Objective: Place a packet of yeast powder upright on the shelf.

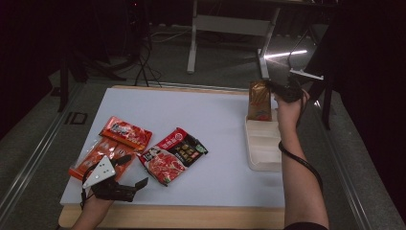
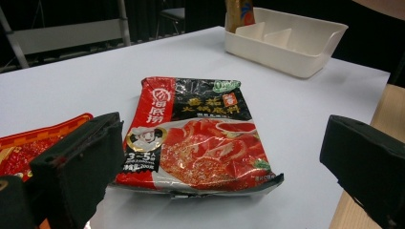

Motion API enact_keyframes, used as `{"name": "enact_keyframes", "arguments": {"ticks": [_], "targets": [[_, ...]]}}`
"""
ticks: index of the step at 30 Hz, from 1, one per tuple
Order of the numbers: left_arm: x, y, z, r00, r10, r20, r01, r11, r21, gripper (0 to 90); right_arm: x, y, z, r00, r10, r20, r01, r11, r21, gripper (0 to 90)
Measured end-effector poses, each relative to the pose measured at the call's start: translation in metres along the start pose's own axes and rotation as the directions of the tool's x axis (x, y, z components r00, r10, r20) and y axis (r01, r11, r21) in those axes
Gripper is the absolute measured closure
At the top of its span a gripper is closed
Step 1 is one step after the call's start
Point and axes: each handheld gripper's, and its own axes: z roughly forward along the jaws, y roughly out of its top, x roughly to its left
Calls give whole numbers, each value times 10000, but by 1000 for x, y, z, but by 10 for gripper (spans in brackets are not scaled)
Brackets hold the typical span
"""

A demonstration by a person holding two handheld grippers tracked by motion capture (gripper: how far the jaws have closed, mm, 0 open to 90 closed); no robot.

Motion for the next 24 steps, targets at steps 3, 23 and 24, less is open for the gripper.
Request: {"name": "enact_keyframes", "arguments": {"ticks": [3, 23, 24], "targets": [[0, 0, 0, 10000, -38, -35, 37, 10000, -48, 16, -3, -7, -1, 9998, 181, 3, -181, 9998, 119, 892], [-1, 1, 1, 10000, 33, -39, -33, 10000, -20, 16, -24, -26, -14, 9946, 145, 1024, -204, 9982, 571, 859], [-1, 1, 1, 10000, 37, -38, -37, 10000, -24, 16, -24, -25, -16, 9945, 233, 1025, -292, 9980, 563, 840]]}}
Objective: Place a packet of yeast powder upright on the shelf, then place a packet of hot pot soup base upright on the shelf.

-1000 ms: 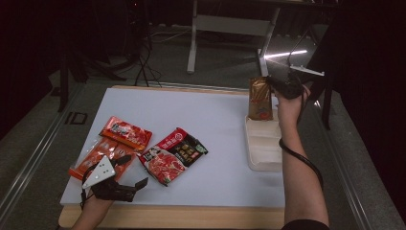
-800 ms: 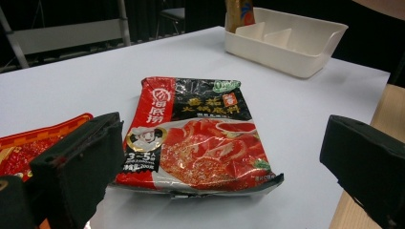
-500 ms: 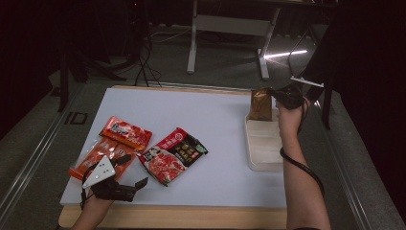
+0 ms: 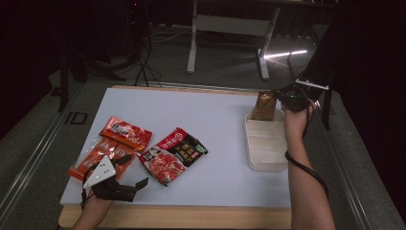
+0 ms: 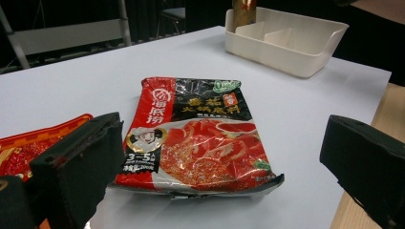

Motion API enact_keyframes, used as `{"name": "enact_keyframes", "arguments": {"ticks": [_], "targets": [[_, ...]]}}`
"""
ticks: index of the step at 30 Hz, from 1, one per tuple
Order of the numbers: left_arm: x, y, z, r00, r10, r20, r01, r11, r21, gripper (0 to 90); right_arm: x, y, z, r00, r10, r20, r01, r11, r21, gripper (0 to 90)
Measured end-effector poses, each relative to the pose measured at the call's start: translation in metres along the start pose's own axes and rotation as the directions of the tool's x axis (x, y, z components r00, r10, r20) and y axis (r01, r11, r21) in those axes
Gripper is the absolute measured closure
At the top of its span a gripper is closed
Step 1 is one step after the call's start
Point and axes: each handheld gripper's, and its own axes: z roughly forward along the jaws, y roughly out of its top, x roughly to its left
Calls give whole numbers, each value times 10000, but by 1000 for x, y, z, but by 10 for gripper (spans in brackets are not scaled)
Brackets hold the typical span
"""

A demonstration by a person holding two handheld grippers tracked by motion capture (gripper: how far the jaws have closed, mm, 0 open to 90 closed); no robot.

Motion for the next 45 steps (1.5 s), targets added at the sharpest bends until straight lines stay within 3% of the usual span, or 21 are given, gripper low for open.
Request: {"name": "enact_keyframes", "arguments": {"ticks": [7, 8, 14, 20, 24, 26, 27, 30, 35, 38, 39, 43, 45], "targets": [[0, 0, 0, 10000, 11, 41, -11, 10000, -15, 16, 7, 6, -12, 9992, -391, 12, 391, 9991, -150, 691], [0, 0, 1, 10000, 66, 10, -66, 10000, 17, 16, 10, 9, -16, 9990, -428, -97, 425, 9985, -342, 609], [0, 0, 2, 9999, 103, 94, -104, 9999, 105, 17, 27, 15, -30, 9943, -985, -415, 963, 9939, -531, 485], [-1, 1, 2, 9995, -103, 309, 100, 9999, 104, 17, 51, 11, -44, 9806, -1711, -956, 1638, 9832, -800, 306], [-2, 1, 4, 9963, -360, 785, 337, 9990, 303, 19, 67, 0, -52, 9704, -1923, -1461, 1810, 9796, -874, 164], [-3, 1, 5, 9958, -304, 864, 269, 9988, 420, 19, 71, -4, -55, 9673, -1984, -1583, 1854, 9782, -934, 151], [-3, 2, 5, 9952, -334, 924, 293, 9985, 458, 19, 78, -12, -60, 9611, -2025, -1880, 1860, 9773, -1017, 137], [-4, 5, 6, 9927, -466, 1115, 413, 9979, 493, 18, 88, -25, -68, 9513, -2149, -2209, 1957, 9749, -1059, 133], [-3, 12, 5, 9946, -357, 975, 306, 9981, 531, 19, 100, -47, -82, 9327, -2484, -2615, 2248, 9673, -1172, 139], [-1, 13, 5, 9952, -390, 896, 342, 9979, 548, 19, 104, -56, -87, 9281, -2595, -2670, 2376, 9649, -1122, 140], [1, 15, 4, 9966, -350, 740, 299, 9972, 683, 20, 106, -67, -93, 9195, -2531, -3009, 2309, 9670, -1079, 141], [9, 18, 6, 9932, -673, 946, 586, 9941, 916, 21, 108, -78, -101, 9120, -2737, -3056, 2518, 9615, -1099, 141], [12, 19, 6, 9948, -618, 807, 536, 9935, 1001, 39, 108, -83, -106, 9052, -2758, -3235, 2499, 9608, -1199, 142]]}}
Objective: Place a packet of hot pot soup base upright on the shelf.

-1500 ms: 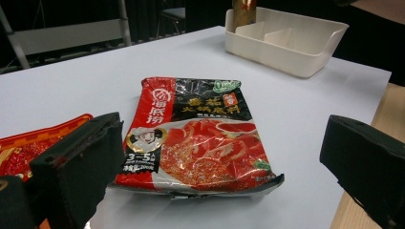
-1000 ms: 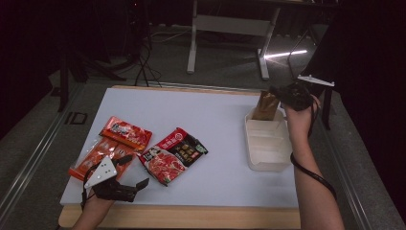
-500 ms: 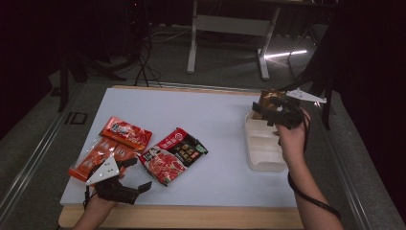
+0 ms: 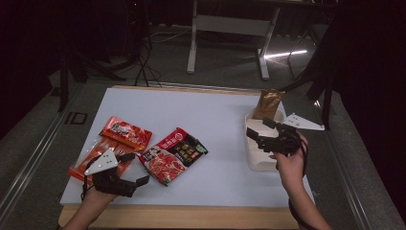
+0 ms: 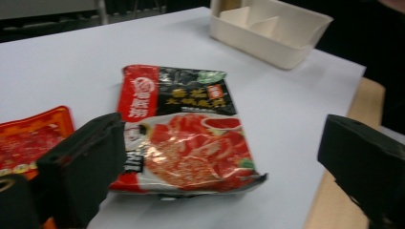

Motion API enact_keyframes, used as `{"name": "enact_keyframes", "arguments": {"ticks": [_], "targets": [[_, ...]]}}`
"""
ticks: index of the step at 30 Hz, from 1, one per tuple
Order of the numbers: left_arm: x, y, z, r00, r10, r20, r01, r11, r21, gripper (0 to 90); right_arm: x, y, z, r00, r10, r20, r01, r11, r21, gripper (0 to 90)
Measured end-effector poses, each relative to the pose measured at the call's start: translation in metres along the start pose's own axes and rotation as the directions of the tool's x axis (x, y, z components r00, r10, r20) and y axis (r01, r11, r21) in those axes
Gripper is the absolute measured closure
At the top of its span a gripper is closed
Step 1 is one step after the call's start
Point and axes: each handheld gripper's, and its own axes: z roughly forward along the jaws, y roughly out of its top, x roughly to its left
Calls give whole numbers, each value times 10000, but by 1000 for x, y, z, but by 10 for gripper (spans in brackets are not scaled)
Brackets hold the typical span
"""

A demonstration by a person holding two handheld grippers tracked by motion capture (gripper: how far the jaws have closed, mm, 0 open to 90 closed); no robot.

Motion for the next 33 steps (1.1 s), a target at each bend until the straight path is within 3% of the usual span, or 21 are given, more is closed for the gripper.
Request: {"name": "enact_keyframes", "arguments": {"ticks": [3, 5, 6, 11, 12, 13, 15, 17, 22, 26, 31, 33], "targets": [[4, 4, -1, 9996, 198, -181, -196, 9998, 94, 54, 6, -6, -6, 9999, -151, 8, 151, 9999, 3, 143], [4, 4, -1, 9996, 198, -181, -196, 9998, 94, 64, 8, -8, -8, 9998, -152, -131, 151, 9999, -42, 143], [10, 8, -4, 9994, 180, -281, -180, 9998, -9, 86, 14, -12, -13, 9995, -297, -127, 296, 9996, -11, 143], [17, 13, -2, 9989, 197, -427, -189, 9996, 205, 154, 21, -19, -20, 9988, -326, -365, 325, 9995, -22, 143], [22, 16, 0, 9981, 251, -557, -231, 9991, 364, 242, 24, -22, -24, 9985, -308, -453, 306, 9995, -31, 144], [25, 18, 1, 9983, 183, -553, -158, 9989, 447, 242, 24, -22, -24, 9985, -308, -453, 306, 9995, -31, 144], [31, 23, 6, 9969, 181, -760, -126, 9973, 722, 347, 26, -26, -30, 9983, -217, -534, 214, 9998, -59, 144], [31, 23, 6, 9969, 181, -760, -126, 9973, 722, 365, 27, -27, -31, 9983, -203, -555, 202, 9998, -32, 144], [42, 34, 21, 9937, 390, -1052, -245, 9904, 1357, 522, 30, -35, -36, 9971, -182, -741, 179, 9998, -37, 146], [49, 39, 30, 9941, 424, -1002, -242, 9842, 1756, 636, 33, -39, -38, 9964, -191, -826, 186, 9998, -63, 148], [57, 37, 45, 9933, 197, -1140, 77, 9719, 2353, 743, 38, -44, -39, 9935, -346, -1083, 326, 9993, -203, 150], [61, 35, 52, 9877, 239, -1546, 188, 9630, 2690, 800, 40, -46, -38, 9933, -390, -1086, 382, 9992, -98, 149]]}}
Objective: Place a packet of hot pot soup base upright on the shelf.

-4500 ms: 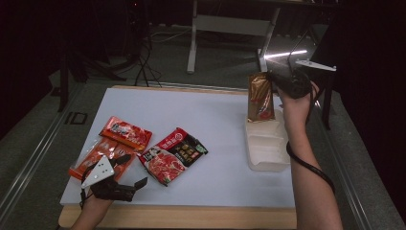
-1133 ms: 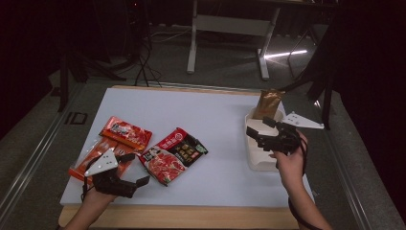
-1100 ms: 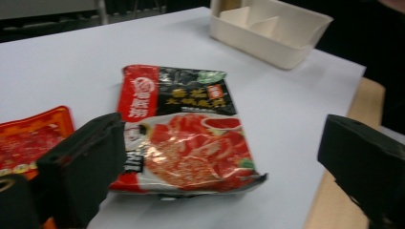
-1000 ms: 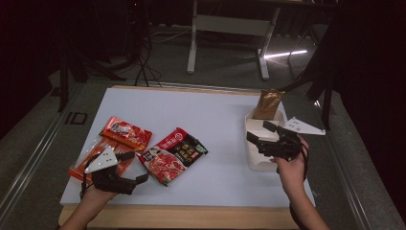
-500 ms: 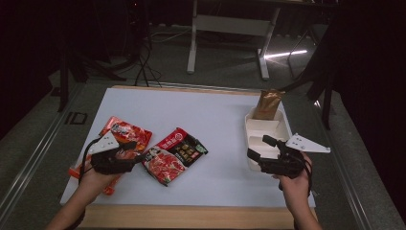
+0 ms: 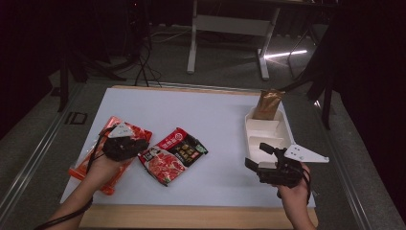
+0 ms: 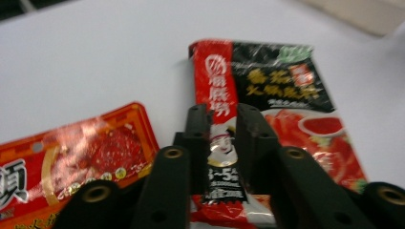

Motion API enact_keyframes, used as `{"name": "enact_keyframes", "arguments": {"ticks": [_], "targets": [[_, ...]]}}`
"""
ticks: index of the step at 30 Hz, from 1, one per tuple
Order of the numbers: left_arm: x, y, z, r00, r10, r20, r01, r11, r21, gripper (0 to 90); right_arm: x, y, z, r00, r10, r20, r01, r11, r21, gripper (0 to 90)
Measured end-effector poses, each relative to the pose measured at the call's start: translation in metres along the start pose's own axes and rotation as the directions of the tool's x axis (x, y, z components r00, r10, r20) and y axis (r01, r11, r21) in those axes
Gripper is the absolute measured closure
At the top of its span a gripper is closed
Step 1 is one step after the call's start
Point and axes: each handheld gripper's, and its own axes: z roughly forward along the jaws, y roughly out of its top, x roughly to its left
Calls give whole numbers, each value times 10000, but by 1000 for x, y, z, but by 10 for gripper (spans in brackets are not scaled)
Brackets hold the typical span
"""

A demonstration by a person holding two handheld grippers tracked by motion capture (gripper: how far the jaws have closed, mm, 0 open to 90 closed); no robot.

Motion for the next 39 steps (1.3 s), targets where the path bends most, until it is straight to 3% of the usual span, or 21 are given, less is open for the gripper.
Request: {"name": "enact_keyframes", "arguments": {"ticks": [3, 8, 13, 14, 16, 21, 28, 31, 39], "targets": [[5, -1, 8, 9995, -143, -293, 150, 9997, 212, 889, 1, -2, 0, 9999, -35, -155, 35, 10000, -27, 149], [13, -3, 20, 9976, -84, -680, 145, 9959, 894, 900, 0, -4, 1, 9996, -1, -295, 0, 10000, -35, 150], [13, -1, 30, 9993, 173, -337, -121, 9889, 1481, 900, -2, -7, 3, 9993, 103, -360, -100, 9999, 81, 150], [13, 0, 36, 9995, 247, -214, -203, 9826, 1849, 900, -2, -8, 4, 9992, 120, -382, -116, 9999, 94, 150], [12, 0, 42, 9985, 486, -251, -422, 9760, 2138, 900, -1, -9, 6, 9990, 123, -431, -116, 9998, 174, 150], [11, 0, 53, 9974, 674, -241, -589, 9643, 2582, 900, -1, -9, 8, 9990, 32, -456, -21, 9997, 243, 150], [9, 0, 53, 9981, 624, -2, -599, 9592, 2762, 900, -3, -10, 8, 9989, 82, -462, -70, 9997, 254, 150], [5, 0, 52, 9973, 598, 434, -700, 9528, 2954, 900, -3, -10, 8, 9988, 114, -486, -101, 9996, 262, 150], [-8, -2, 48, 9929, 512, 1078, -821, 9486, 3058, 900, -3, -11, 9, 9984, 150, -549, -133, 9995, 303, 150]]}}
